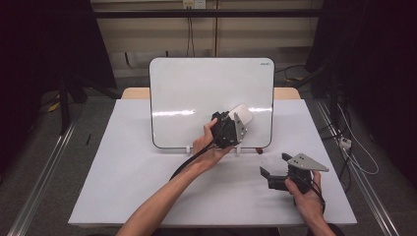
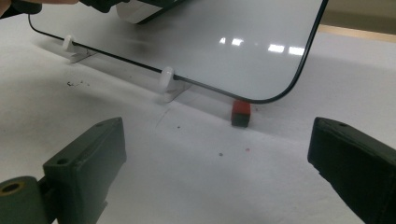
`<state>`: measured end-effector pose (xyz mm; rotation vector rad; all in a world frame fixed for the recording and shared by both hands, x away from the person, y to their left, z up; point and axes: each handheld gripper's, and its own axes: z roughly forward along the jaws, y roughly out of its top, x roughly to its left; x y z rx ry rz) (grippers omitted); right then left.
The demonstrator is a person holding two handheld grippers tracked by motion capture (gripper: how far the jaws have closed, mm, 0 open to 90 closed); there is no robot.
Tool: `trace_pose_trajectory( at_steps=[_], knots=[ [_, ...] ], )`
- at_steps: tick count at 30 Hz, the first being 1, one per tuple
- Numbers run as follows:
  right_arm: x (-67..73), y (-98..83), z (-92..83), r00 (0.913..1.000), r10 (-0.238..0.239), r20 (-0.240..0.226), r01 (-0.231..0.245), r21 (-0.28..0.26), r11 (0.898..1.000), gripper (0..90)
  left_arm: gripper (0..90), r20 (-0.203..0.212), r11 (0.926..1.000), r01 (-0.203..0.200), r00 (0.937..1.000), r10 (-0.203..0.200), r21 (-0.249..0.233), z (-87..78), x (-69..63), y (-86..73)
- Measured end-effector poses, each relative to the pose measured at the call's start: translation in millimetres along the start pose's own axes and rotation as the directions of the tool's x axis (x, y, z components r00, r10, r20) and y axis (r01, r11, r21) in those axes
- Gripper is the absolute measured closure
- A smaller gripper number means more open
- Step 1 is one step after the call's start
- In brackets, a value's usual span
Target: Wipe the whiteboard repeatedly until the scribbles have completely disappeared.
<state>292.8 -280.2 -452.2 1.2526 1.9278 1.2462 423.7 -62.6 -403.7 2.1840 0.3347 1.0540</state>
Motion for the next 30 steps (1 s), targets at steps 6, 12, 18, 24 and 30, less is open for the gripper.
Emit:
trace_pose_trajectory(
  at_steps=[6, 12, 18, 24, 30],
  knots=[
    [-1.3, -0.6, -1.6, 1.0, 0.007, -0.001, -0.007, -0.002, 1.0, 4.2, 31.2, -0.03, 0.9982, 0.059, 0.9978, -0.059, 0.003, -0.7, 36.6, 5.0],
    [-4.0, -1.4, -3.7, 0.9999, 0.013, 0.004, -0.012, -0.008, 1.0, 4.1, 31.2, -0.081, 0.9919, 0.127, 0.9888, -0.126, 0.006, -7.0, 86.6, 0.6],
    [-3.2, -1.2, -3.4, 0.9998, 0.017, 0.005, -0.017, -0.004, 1.0, 4.2, 31.2, -0.122, 0.981, 0.194, 0.9736, -0.193, -0.003, -14.8, 117.6, -9.4],
    [-3.9, -1.9, -4.4, 0.9999, 0.013, 0.01, -0.013, -0.006, 1.0, 4.2, 31.2, -0.126, 0.9764, 0.215, 0.9684, -0.215, -0.014, -15.6, 114.8, -14.6],
    [-3.4, -1.7, -4.5, 0.9998, 0.015, 0.009, -0.015, -0.008, 1.0, 4.2, 31.2, -0.11, 0.9831, 0.183, 0.9769, -0.183, -0.01, -17.9, 101.3, -24.2]
  ],
)
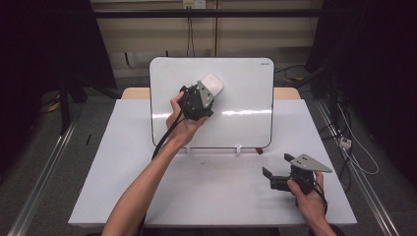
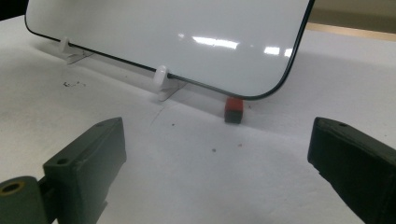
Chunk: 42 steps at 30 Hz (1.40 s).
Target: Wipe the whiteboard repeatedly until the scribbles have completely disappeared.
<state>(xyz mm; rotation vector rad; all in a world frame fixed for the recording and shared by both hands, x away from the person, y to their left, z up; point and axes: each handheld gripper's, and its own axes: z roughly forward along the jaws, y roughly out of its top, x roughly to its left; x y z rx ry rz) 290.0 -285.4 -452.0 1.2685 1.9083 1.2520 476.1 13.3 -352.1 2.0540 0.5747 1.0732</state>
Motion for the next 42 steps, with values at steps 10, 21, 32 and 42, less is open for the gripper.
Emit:
trace_pose_trajectory(
  at_steps=[10, 21, 32, 42],
  knots=[
    [2.8, 1.5, 2.0, 0.9999, -0.014, -0.002, 0.014, 0.001, 1.0, 4.2, 31.1, 0.043, 0.9974, -0.07, 0.9965, 0.071, -0.015, -11.6, -44.9, -29.6],
    [3.9, 2.0, 3.8, 0.9999, -0.015, -0.003, 0.015, 0.006, 1.0, 4.2, 31.1, 0.073, 0.9894, -0.145, 0.9869, 0.144, 0.007, -18.2, -75.3, -41.4],
    [3.3, 1.9, 3.0, 0.9999, -0.013, -0.007, 0.013, 0.003, 1.0, 4.1, 31.2, 0.113, 0.9831, -0.183, 0.9772, 0.18, 0.013, -20.3, -87.0, -44.9],
    [2.6, 1.7, 2.6, 0.9999, -0.013, -0.006, 0.013, 0.003, 1.0, 4.1, 31.1, 0.079, 0.9944, -0.105, 0.9915, 0.104, 0.014, -12.0, -57.3, -26.8]
  ],
)
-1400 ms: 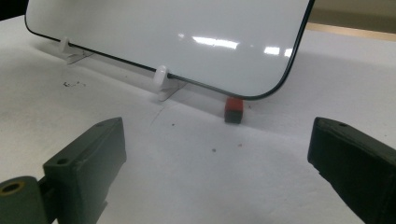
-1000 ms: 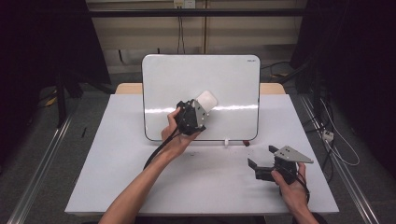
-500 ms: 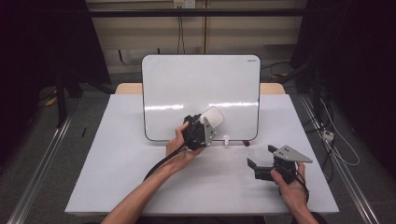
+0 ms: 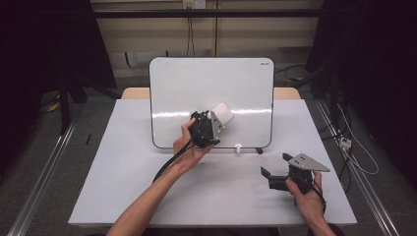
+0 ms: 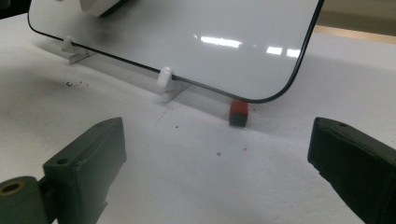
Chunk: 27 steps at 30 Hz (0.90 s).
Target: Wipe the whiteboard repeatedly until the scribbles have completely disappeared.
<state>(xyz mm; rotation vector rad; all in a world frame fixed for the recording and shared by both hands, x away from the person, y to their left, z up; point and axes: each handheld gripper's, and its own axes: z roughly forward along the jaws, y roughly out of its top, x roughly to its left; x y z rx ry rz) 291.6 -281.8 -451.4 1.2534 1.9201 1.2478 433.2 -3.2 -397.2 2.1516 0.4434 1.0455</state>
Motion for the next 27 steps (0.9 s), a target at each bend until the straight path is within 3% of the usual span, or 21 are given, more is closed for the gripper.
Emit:
trace_pose_trajectory(
  at_steps=[8, 12, 16, 20, 23, 27],
  knots=[
    [-0.6, -0.5, -0.5, 1.0, 0.001, 0.001, -0.001, -0.001, 1.0, 4.1, 31.2, -0.034, 0.9993, 0.037, 0.9987, -0.037, 0.007, 4.5, 32.8, 15.1],
    [-1.5, -1.0, -1.3, 1.0, 0.007, 0.001, -0.007, -0.002, 1.0, 4.1, 31.1, -0.055, 0.996, 0.089, 0.9945, -0.089, -0.001, 4.3, 52.3, 16.8],
    [-1.8, -1.1, -1.6, 0.9999, 0.01, 0.005, -0.01, -0.003, 1.0, 4.1, 31.2, -0.072, 0.9894, 0.144, 0.9868, -0.145, -0.021, 3.0, 60.3, 14.1],
    [-1.8, -1.6, -0.9, 0.9999, 0.014, 0.001, -0.014, -0.002, 1.0, 4.1, 31.2, -0.057, 0.9846, 0.172, 0.9831, -0.174, -0.029, 2.2, 62.7, 13.7],
    [-2.9, -1.7, -1.4, 0.9999, 0.012, 0.005, -0.012, -0.002, 1.0, 4.1, 31.2, -0.02, 0.9711, 0.237, 0.9713, -0.237, -0.031, -1.1, 71.3, 12.0],
    [-2.1, -1.3, -0.8, 0.9999, 0.013, 0.001, -0.013, -0.002, 1.0, 4.1, 31.3, -0.02, 0.9678, 0.249, 0.968, -0.25, -0.033, -3.2, 75.6, 8.9]
  ],
)
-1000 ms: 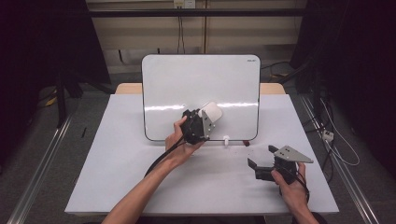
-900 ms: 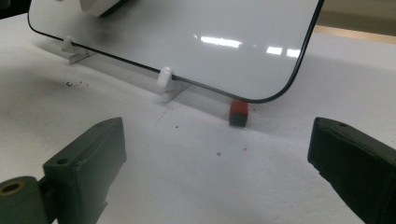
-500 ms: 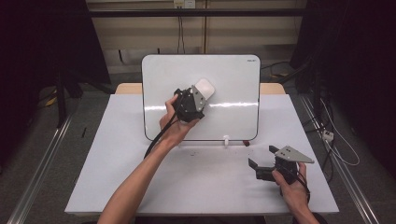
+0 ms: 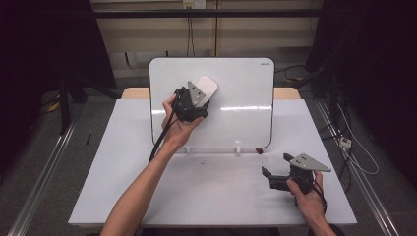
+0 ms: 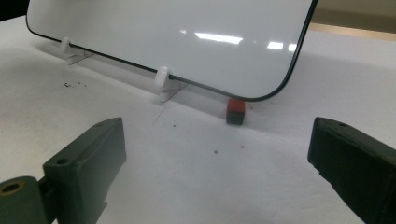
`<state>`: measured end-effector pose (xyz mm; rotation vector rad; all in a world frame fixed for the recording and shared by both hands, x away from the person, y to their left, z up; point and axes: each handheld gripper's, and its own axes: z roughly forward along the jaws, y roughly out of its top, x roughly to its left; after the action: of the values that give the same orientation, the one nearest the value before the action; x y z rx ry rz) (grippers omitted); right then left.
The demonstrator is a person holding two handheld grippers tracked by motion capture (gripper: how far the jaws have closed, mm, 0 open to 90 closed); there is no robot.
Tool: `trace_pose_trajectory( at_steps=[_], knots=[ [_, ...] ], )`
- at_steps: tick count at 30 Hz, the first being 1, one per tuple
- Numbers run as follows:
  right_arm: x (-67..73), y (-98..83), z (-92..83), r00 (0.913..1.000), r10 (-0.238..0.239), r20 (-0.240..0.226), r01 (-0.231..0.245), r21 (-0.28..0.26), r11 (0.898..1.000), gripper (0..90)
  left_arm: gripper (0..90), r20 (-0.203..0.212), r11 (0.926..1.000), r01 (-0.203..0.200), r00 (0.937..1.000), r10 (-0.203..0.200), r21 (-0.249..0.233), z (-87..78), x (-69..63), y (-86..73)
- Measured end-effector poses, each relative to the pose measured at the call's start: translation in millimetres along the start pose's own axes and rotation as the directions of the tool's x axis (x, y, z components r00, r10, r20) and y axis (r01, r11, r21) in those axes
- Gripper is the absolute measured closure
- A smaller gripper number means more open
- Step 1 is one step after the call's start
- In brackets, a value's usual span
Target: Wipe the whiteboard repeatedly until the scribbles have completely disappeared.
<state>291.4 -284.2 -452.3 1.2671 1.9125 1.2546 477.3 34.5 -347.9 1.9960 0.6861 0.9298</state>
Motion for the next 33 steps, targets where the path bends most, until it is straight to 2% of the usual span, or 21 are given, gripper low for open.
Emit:
trace_pose_trajectory(
  at_steps=[6, 10, 15, 23, 26, 29, 33],
  knots=[
    [-0.3, 0.5, -0.5, 1.0, -0.002, 0.006, 0.002, -0.002, 1.0, 4.1, 31.2, 0.016, 0.9986, 0.051, 0.9986, -0.051, -0.014, -2.5, 4.3, -2.4],
    [0.6, 1.3, 1.2, 1.0, -0.001, 0.003, 0.001, -0.001, 1.0, 4.1, 31.3, 0.014, 0.9983, 0.057, 0.9983, -0.057, -0.008, -5.8, 7.3, -6.1],
    [2.0, 2.1, 2.3, 1.0, -0.002, 0.004, 0.002, 0.001, 1.0, 4.1, 31.2, 0.031, 0.9968, 0.073, 0.9969, -0.072, -0.033, -14.4, 11.2, -5.9],
    [3.0, 2.6, 3.3, 1.0, -0.006, 0.002, 0.006, 0.004, 1.0, 4.1, 31.2, 0.045, 0.9957, 0.074, 0.9964, -0.071, -0.056, -27.0, 9.3, -5.3],
    [2.4, 2.5, 3.9, 1.0, -0.007, 0.001, 0.007, 0.004, 1.0, 4.1, 31.2, 0.038, 0.9958, 0.066, 0.9973, -0.063, -0.064, -31.9, 8.0, -6.8],
    [2.6, 2.7, 3.7, 1.0, -0.009, 0.003, 0.009, 0.003, 1.0, 4.1, 31.2, 0.047, 0.9939, 0.088, 0.9953, -0.085, -0.067, -36.8, 9.5, -9.9],
    [3.5, 2.5, 3.5, 0.9999, -0.014, 0.001, 0.014, 0.005, 1.0, 4.1, 31.2, 0.055, 0.9932, 0.089, 0.9948, -0.085, -0.074, -41.9, 8.4, -14.0]
  ],
)
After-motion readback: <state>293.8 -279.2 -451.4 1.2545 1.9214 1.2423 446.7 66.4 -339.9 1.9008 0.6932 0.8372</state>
